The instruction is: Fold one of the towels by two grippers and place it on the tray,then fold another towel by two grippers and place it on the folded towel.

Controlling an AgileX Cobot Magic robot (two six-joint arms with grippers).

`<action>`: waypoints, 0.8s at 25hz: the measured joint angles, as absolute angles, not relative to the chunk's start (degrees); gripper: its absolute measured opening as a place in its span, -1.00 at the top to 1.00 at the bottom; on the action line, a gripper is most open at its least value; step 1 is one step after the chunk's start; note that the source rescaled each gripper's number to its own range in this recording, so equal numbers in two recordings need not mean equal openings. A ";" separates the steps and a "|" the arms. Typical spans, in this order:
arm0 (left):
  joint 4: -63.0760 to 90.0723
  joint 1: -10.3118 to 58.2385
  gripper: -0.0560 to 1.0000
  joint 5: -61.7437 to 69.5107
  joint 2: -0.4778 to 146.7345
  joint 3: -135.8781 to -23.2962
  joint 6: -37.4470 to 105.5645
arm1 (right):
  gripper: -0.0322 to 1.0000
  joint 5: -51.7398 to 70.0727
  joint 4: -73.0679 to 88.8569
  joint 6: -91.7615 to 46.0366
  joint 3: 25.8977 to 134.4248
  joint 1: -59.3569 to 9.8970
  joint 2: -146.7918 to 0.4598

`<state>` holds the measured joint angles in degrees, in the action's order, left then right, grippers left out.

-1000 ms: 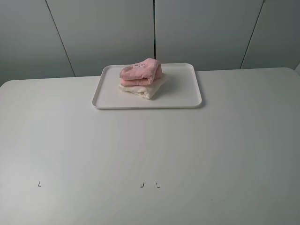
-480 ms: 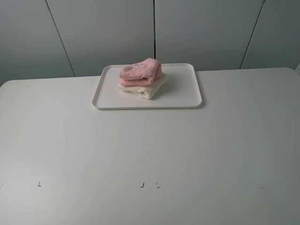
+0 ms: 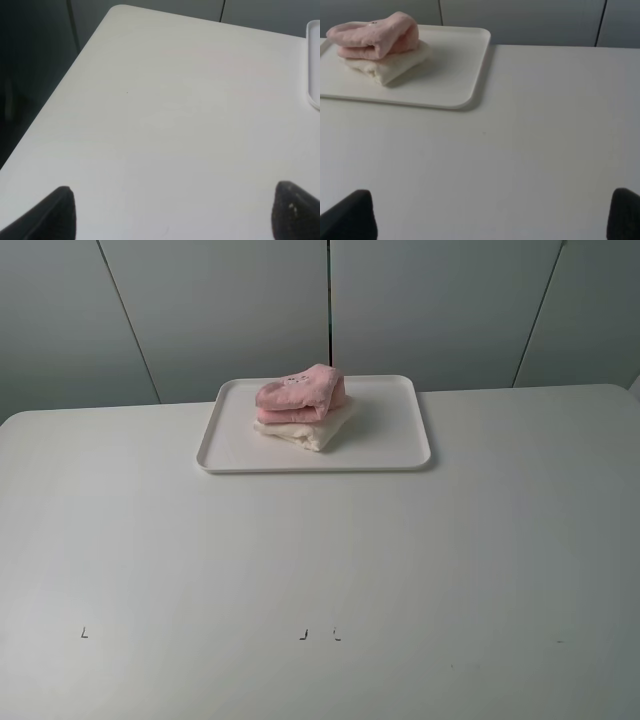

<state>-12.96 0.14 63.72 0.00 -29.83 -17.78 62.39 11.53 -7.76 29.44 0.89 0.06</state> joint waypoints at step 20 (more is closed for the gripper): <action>-12.96 0.14 -1.00 63.72 0.00 -29.83 -17.78 | -1.00 62.39 11.53 -7.71 29.44 0.00 0.06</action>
<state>-12.96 0.14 63.72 0.00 -29.83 -17.78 62.39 11.53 -7.71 29.44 0.00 0.06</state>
